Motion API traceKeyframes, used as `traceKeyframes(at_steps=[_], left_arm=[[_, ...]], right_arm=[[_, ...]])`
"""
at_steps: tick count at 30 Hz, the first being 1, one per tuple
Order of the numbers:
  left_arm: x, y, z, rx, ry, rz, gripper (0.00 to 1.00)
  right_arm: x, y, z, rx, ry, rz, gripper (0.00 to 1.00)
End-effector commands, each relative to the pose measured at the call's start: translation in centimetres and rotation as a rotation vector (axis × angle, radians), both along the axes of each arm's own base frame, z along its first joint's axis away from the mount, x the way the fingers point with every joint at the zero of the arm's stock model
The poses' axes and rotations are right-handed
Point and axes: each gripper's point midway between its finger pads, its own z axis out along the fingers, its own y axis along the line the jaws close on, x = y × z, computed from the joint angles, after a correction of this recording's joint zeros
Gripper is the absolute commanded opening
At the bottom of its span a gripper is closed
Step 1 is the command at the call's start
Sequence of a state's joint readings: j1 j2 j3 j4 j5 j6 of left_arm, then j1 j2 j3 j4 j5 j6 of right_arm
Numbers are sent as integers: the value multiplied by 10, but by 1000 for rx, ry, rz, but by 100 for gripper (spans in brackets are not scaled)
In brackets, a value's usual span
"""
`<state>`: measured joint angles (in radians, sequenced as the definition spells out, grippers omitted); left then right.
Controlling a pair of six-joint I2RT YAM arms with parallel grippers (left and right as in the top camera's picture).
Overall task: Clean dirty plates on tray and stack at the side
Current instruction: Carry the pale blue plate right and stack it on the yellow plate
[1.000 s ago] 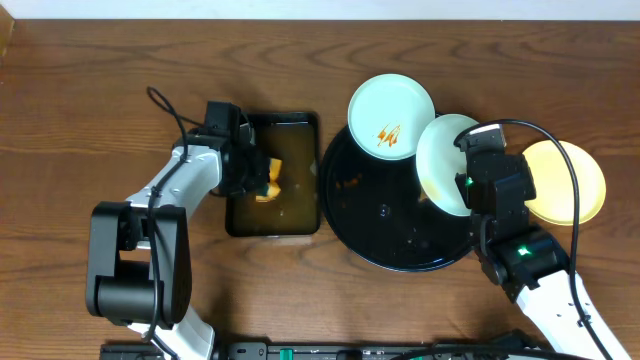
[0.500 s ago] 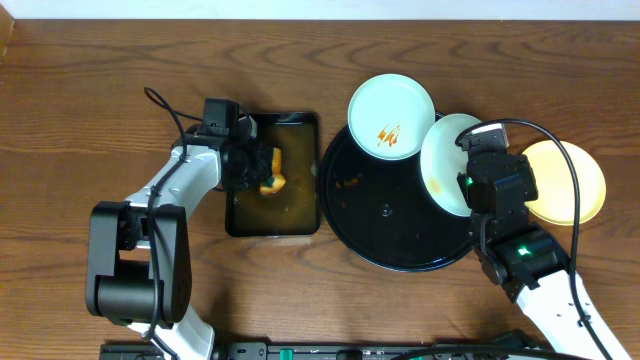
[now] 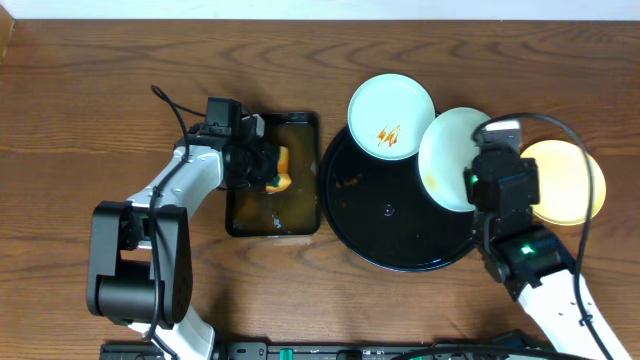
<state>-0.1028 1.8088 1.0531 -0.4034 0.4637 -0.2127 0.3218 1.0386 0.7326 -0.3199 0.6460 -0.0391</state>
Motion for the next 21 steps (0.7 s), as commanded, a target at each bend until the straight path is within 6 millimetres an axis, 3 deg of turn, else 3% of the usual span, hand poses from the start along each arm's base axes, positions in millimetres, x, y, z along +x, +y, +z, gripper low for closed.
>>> traceKeyframes(at_steps=[1, 9, 15, 21], left_arm=[[-2, -10, 11, -52, -39, -74, 7], [5, 4, 34, 39, -131, -65, 8], [-1, 13, 29, 97, -102, -49, 8], [-6, 14, 27, 101, -79, -50, 8]], right_arm=[[-3, -22, 0, 168, -70, -151, 1], [-17, -84, -14, 325, -102, -413, 1], [-26, -136, -45, 472, -71, -582, 1], [-28, -174, -78, 604, -38, -660, 1]])
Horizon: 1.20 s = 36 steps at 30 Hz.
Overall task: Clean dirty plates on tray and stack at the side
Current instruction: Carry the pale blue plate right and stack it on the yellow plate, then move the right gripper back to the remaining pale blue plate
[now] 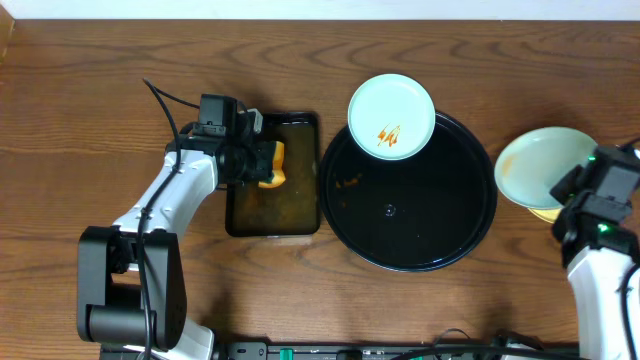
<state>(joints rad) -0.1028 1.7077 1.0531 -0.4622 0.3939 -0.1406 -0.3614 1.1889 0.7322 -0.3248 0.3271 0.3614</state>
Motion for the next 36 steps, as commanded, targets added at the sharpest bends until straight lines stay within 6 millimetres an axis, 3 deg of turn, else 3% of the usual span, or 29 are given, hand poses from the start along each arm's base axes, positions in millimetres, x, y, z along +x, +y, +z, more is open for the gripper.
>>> traceKeyframes(at_steps=[1, 8, 12, 14, 19, 23, 28, 33, 36], left_arm=[[-3, 3, -1, 26, 1, -8, 8], [-4, 3, -1, 26, 5, -8, 8], [-4, 3, -1, 26, 5, -8, 8], [-4, 3, -1, 26, 5, -8, 8], [-4, 3, -1, 26, 5, -8, 8], [-4, 3, -1, 26, 5, -8, 8], [-4, 3, -1, 26, 5, -8, 8], [-4, 3, -1, 26, 5, -8, 8], [-4, 3, -1, 26, 5, -8, 8]], right_arm=[[2, -9, -20, 135, -30, -14, 1], [-1, -37, -38, 215, -58, -49, 4], [17, -27, -29, 249, -115, 57, 40], [35, -12, -14, 272, -163, 170, 45], [79, 58, 26, 335, -253, 512, 39], [95, 125, 32, 309, -219, 743, 46], [105, 191, 30, 267, -132, 947, 48], [126, 220, 42, 269, 23, 1038, 56], [140, 229, 38, 295, 106, 1072, 59]])
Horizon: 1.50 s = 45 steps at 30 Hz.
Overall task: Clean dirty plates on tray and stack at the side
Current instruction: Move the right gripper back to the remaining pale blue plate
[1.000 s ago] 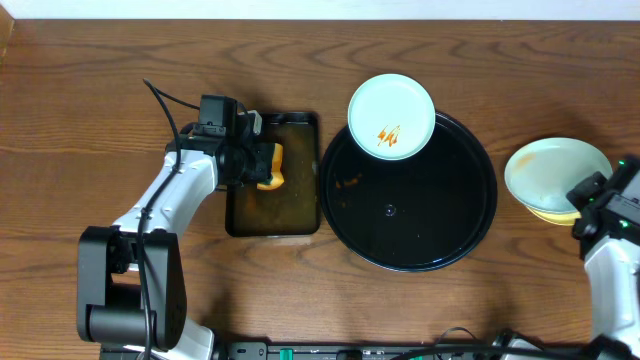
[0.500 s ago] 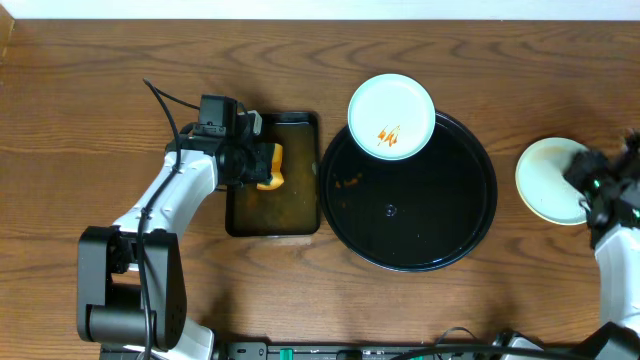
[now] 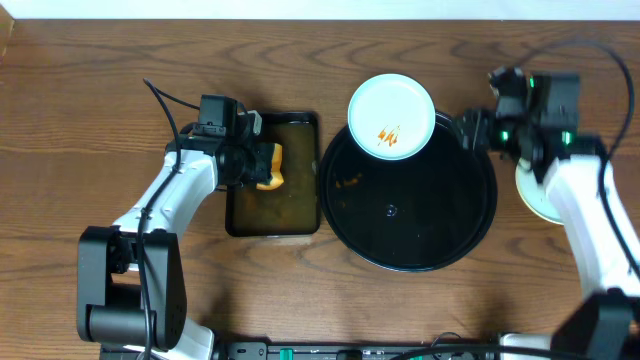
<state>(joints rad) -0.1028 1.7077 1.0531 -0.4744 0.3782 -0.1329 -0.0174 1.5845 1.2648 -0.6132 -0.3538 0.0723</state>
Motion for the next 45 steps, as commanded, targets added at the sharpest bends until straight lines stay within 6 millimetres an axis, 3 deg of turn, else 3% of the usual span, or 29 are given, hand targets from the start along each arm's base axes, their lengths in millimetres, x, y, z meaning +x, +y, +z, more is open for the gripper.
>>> traceKeyframes(at_steps=[1, 8, 14, 17, 25, 33, 36, 45], left_arm=[[-2, 1, 1, 8, -3, -7, 8], [-2, 1, 1, 8, -3, -7, 8], [-2, 1, 1, 8, -3, -7, 8], [-2, 1, 1, 8, -3, -7, 8], [-2, 1, 1, 8, -3, -7, 8], [-2, 1, 1, 8, -2, -7, 8], [-3, 1, 0, 8, 1, -7, 8], [-5, 1, 0, 9, 9, -7, 8]], right_arm=[[23, 9, 3, -51, 14, 75, 61], [40, 27, -59, -23, 140, 122, 67], [47, 32, -111, -3, 230, 105, 60], [49, 38, -128, -5, 242, 119, 52], [48, 40, -142, -16, 267, 121, 25], [29, 31, -153, -70, 358, 97, 4], [17, 22, -158, -97, 428, 38, 1], [-2, 20, -161, -102, 512, 27, 1]])
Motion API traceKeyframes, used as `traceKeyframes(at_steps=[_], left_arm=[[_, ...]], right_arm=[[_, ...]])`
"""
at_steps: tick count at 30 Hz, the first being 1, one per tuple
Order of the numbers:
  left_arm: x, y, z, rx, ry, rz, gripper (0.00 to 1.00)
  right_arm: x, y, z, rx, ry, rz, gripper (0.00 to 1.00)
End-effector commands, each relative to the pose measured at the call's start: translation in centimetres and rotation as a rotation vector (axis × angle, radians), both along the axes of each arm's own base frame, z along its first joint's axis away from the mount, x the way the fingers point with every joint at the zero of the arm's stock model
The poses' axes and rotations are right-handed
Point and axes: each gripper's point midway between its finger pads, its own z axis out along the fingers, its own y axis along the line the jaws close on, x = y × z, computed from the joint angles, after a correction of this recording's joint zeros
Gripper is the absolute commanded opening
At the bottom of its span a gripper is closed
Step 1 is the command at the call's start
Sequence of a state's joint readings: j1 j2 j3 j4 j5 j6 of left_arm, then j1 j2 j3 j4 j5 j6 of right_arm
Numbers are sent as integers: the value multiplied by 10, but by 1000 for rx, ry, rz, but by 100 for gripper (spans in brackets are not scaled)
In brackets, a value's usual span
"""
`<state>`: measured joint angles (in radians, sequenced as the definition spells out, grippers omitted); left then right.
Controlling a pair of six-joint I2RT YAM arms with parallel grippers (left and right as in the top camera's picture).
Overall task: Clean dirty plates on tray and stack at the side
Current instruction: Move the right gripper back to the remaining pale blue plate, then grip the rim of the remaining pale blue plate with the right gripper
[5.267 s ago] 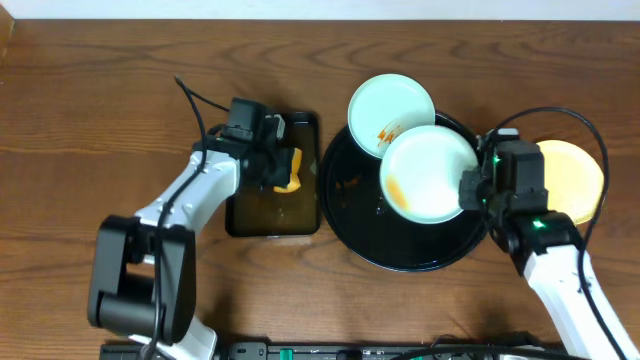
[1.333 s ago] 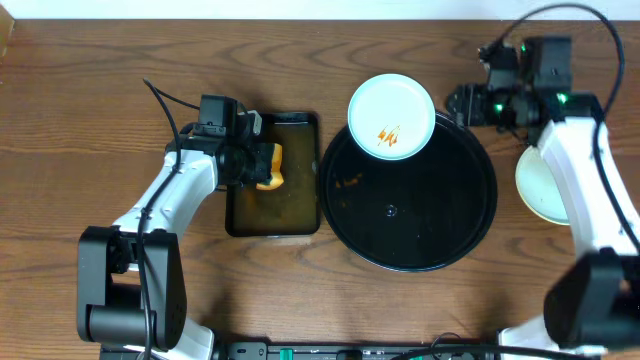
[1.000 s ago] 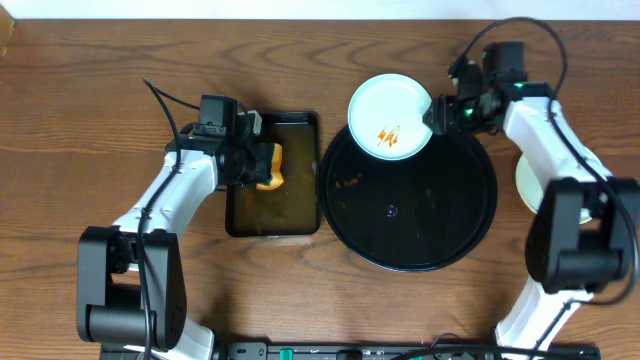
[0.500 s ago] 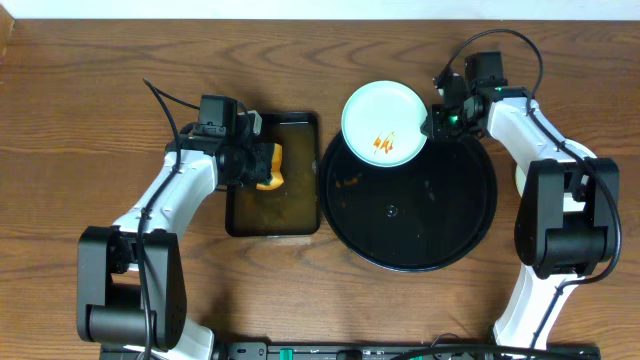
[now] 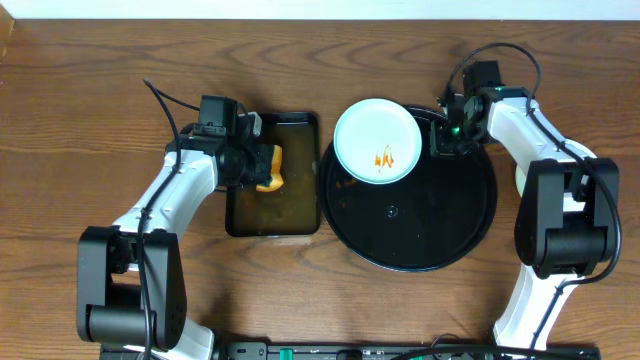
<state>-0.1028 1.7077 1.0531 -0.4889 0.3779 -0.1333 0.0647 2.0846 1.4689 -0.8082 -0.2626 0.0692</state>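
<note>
A white plate [image 5: 372, 130] with an orange stain [image 5: 384, 157] rests tilted over the far left part of the round black tray [image 5: 420, 240]. My right gripper [image 5: 433, 138] is at the plate's right rim and looks shut on it. A sliver of the cleaned plates [image 5: 521, 182] shows on the table to the right, mostly hidden behind my right arm. My left gripper [image 5: 262, 166] is shut on a yellow-orange sponge [image 5: 270, 168] over the dark rectangular tub [image 5: 290, 215].
The tub holds brownish water and sits just left of the tray. A few orange crumbs [image 5: 348, 182] lie on the tray's left side. Both arm bases stand at the near edge of the wooden table.
My right gripper went from the tray's far right edge, empty, to the stained plate's right rim. The plate now sits a little lower and further left over the tray. The left arm stayed put.
My right gripper first held a pale plate over the tray's right side, then carried it right above the yellow plate. Later that plate lay on the stack and the gripper was free by the tray. Now it grips the stained plate. The left held the sponge throughout.
</note>
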Motion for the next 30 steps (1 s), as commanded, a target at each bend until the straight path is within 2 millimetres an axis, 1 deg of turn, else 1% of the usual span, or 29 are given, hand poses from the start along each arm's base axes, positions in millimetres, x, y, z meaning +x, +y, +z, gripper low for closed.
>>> traceKeyframes(at_steps=[1, 3, 5, 8, 10, 13, 15, 16, 19, 25, 30], left_arm=[[-1, 0, 1, 7, -6, -8, 8], [-1, 0, 1, 7, -6, -8, 8], [-2, 0, 1, 7, -6, -8, 8], [-2, 0, 1, 7, -5, -8, 8], [-2, 0, 1, 7, -6, -8, 8], [-1, 1, 1, 8, -6, -8, 8], [-1, 0, 1, 7, -6, -8, 8], [-2, 0, 1, 7, -5, -8, 8], [-3, 1, 0, 8, 2, -8, 8], [-3, 1, 0, 8, 1, -8, 8], [-3, 1, 0, 8, 2, -8, 8]], right_arm=[[-1, 4, -5, 10, 20, -18, 3], [2, 14, -1, 71, 5, -8, 7], [5, 20, 3, 108, -9, -2, 11], [12, 19, 14, 119, -45, -6, 15], [21, 18, 27, 122, -89, -7, 19], [40, 21, 53, 132, -188, 3, 39], [50, 25, 61, 136, -242, 12, 49], [53, 27, 63, 137, -258, 17, 51], [57, 36, 57, 140, -271, 37, 52], [53, 57, 30, 129, -248, 121, 50], [54, 62, 17, 126, -239, 131, 49]])
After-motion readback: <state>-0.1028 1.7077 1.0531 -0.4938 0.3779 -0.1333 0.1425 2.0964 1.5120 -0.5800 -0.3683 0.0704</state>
